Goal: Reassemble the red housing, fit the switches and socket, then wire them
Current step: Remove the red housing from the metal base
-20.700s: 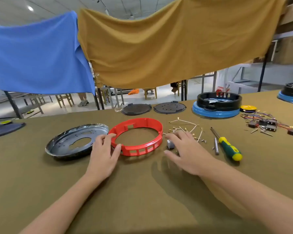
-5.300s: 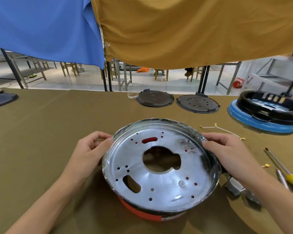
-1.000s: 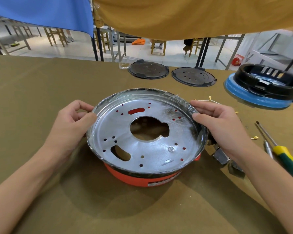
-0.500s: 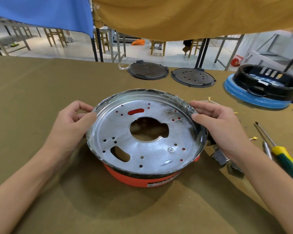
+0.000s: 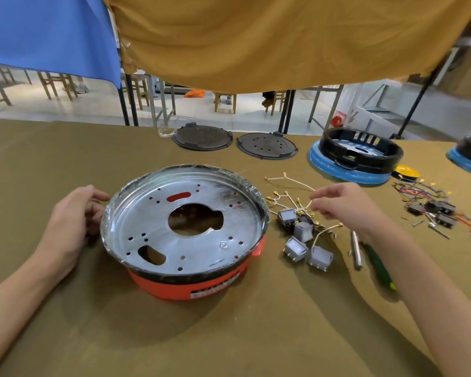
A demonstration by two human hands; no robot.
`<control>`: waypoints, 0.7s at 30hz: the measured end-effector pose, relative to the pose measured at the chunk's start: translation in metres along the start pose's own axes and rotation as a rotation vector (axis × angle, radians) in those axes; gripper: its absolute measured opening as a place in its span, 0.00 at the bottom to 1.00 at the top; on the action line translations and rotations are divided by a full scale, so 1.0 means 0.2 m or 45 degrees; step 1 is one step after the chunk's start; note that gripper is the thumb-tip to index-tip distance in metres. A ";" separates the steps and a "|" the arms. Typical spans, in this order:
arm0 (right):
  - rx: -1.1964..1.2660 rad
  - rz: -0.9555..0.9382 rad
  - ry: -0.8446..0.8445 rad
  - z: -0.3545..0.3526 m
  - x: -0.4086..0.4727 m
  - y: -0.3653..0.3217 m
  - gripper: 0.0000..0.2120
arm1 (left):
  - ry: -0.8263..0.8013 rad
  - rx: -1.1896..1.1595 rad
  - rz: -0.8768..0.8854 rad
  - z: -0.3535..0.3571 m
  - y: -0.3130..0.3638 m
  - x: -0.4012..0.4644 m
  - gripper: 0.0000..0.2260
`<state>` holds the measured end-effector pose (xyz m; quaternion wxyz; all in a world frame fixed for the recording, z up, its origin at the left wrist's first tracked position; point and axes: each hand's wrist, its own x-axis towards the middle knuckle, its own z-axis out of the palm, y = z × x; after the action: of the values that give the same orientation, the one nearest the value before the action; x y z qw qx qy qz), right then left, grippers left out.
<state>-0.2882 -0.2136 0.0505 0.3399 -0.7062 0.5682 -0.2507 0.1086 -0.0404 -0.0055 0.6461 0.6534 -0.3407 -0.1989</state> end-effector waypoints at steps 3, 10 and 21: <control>-0.424 0.057 0.024 -0.08 -0.03 0.11 0.08 | -0.009 -0.008 0.009 0.01 0.01 -0.02 0.17; -0.743 0.034 0.007 -0.05 -0.09 0.15 0.03 | -0.062 0.385 0.231 0.03 0.06 -0.10 0.17; -0.853 -0.110 0.156 0.00 -0.17 0.10 0.06 | 0.249 0.065 0.095 -0.02 0.12 -0.21 0.09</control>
<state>-0.3087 -0.1831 0.0374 0.0436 -0.7857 0.6079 -0.1062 0.0778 -0.0066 0.0104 0.6665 0.6727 -0.3049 -0.1012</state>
